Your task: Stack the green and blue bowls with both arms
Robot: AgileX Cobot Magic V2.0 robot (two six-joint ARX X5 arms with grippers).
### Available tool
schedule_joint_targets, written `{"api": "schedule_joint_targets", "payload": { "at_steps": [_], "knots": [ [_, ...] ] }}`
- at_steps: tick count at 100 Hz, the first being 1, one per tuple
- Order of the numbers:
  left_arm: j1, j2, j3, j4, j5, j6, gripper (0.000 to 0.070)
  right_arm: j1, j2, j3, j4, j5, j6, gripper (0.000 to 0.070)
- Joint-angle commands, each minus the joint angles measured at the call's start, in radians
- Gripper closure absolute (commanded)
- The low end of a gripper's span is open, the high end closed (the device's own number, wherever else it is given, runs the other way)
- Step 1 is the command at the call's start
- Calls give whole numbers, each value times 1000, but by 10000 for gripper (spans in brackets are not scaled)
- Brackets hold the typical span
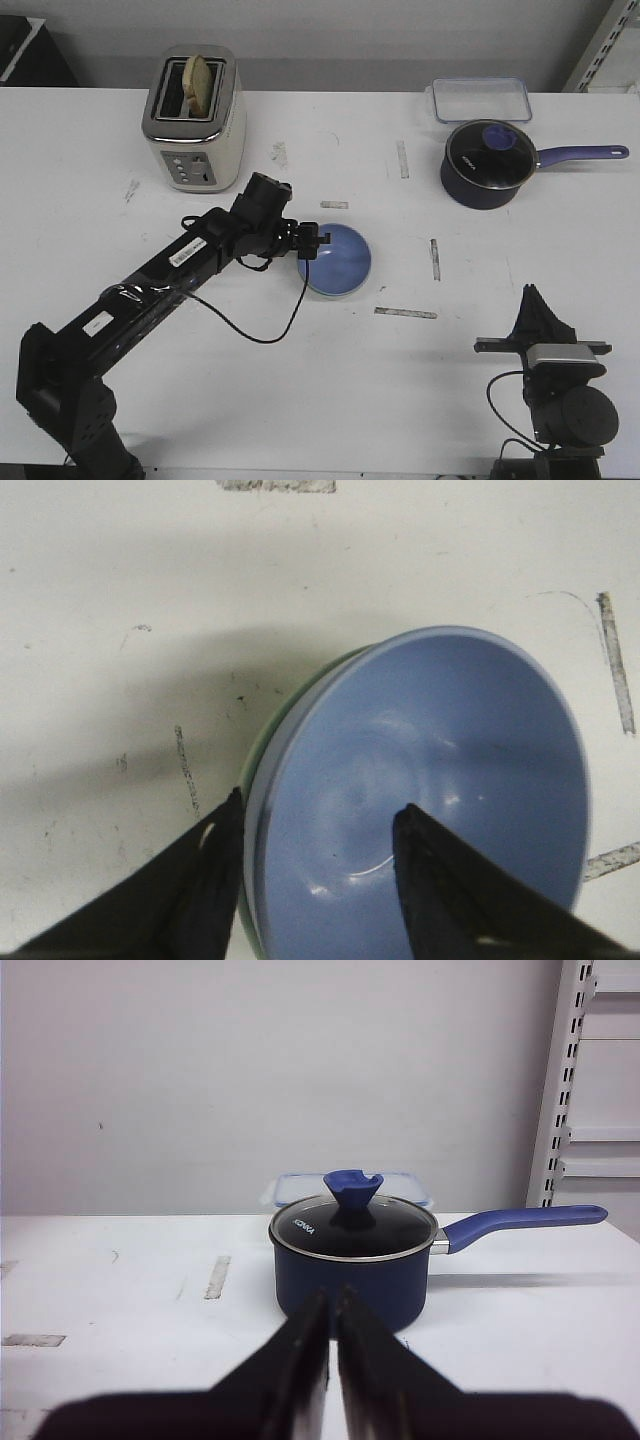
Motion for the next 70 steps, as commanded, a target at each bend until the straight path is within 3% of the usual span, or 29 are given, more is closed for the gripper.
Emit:
{"api": "schedule_joint_targets", "payload": {
  "at_steps": [1,23,41,60,70],
  "knots": [
    [-7,-23,19,10,-2,76,401,0,0,1,11,0,-11,695],
    [-2,-114,-19,72,-36,265,402,0,0,1,10,0,-11,695],
    [20,-227,-153,251,-39,397,414,0,0,1,10,0,-11,695],
    [57,-368,-372,515,-39,460,432,0,0,1,10,0,-11,695],
    [87,-452,-514,669,-39,460,525,0,0,1,10,0,-11,695]
  ]
}}
